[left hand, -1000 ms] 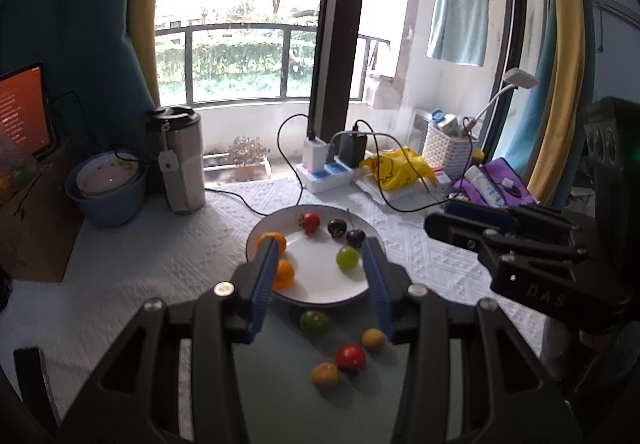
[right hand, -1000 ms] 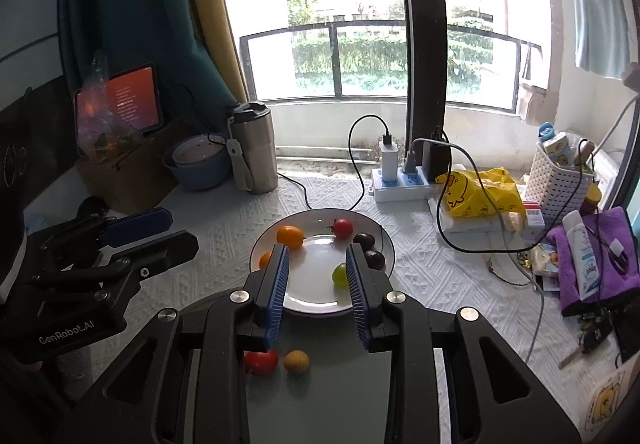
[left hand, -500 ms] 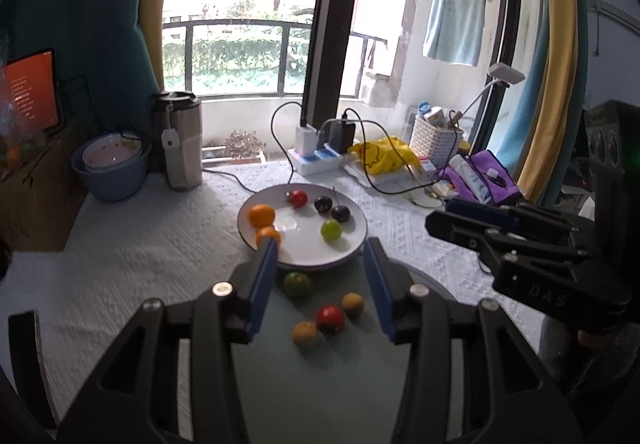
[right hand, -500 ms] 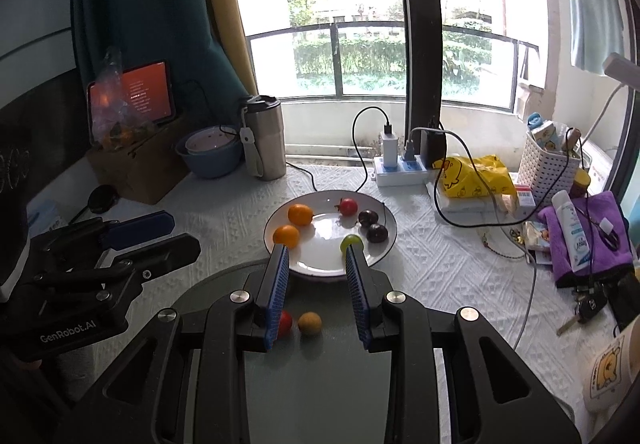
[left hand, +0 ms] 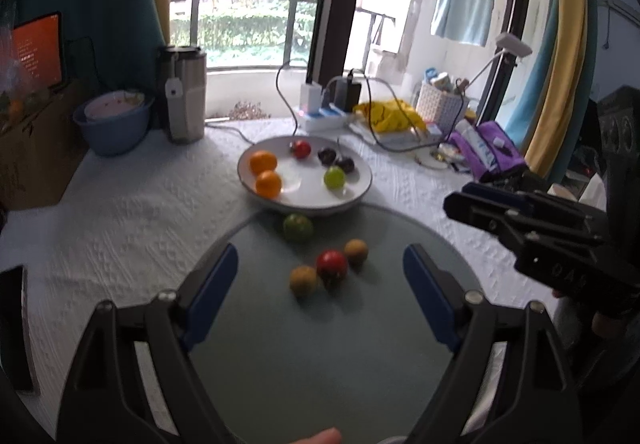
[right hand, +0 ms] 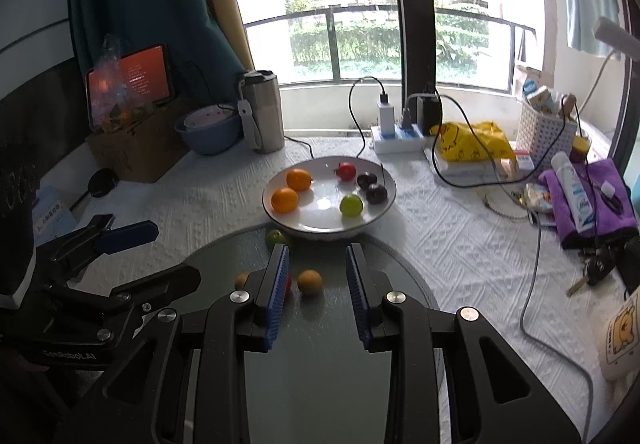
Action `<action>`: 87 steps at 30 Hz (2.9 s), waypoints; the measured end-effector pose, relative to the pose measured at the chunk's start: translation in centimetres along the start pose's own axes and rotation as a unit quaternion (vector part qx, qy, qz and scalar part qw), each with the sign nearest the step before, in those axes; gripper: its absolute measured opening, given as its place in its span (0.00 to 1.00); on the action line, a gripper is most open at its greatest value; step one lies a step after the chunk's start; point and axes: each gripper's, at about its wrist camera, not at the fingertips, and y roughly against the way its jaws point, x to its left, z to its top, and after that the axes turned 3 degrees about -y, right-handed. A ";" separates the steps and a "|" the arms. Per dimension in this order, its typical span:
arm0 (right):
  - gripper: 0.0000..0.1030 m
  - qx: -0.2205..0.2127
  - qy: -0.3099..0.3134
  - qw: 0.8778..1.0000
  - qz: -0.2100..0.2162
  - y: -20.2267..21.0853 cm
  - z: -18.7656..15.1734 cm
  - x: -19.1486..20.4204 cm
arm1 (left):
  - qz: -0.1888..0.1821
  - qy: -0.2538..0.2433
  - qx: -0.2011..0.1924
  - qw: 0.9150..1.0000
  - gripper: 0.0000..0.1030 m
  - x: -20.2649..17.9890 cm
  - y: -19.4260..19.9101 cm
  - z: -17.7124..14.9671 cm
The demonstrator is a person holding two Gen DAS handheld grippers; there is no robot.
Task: Organize fruits
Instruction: 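Move both open tools back over the remaining fruits on the mat, then grasp a small brown fruit with the left tool while the right tool grasps another, then carry both small brown fruits onto the white plate and open both tools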
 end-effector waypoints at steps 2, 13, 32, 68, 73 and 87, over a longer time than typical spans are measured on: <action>0.31 0.004 -0.005 1.000 0.002 -0.3 -0.4 -0.3 | 0.002 0.000 0.010 1.000 0.84 0.0 -0.5 -0.5; 0.31 0.030 -0.021 0.999 0.015 -2.7 -1.4 -1.4 | 0.029 -0.018 0.082 0.996 0.84 0.3 -4.9 -2.9; 0.31 0.104 -0.020 0.993 0.044 -9.4 -3.1 -0.4 | 0.050 -0.052 0.121 0.990 0.60 1.4 -9.1 -3.0; 0.25 0.103 0.011 0.994 0.024 -10.4 -1.6 0.5 | -0.001 -0.050 0.082 0.995 0.28 0.7 -7.6 -0.7; 0.25 0.085 0.017 0.996 0.024 -8.5 -1.3 1.2 | 0.000 -0.052 0.064 0.997 0.28 0.1 -5.7 -0.5; 0.25 0.033 0.017 0.999 0.010 -2.7 -0.9 1.8 | 0.002 -0.053 0.005 0.999 0.28 -1.2 0.8 0.1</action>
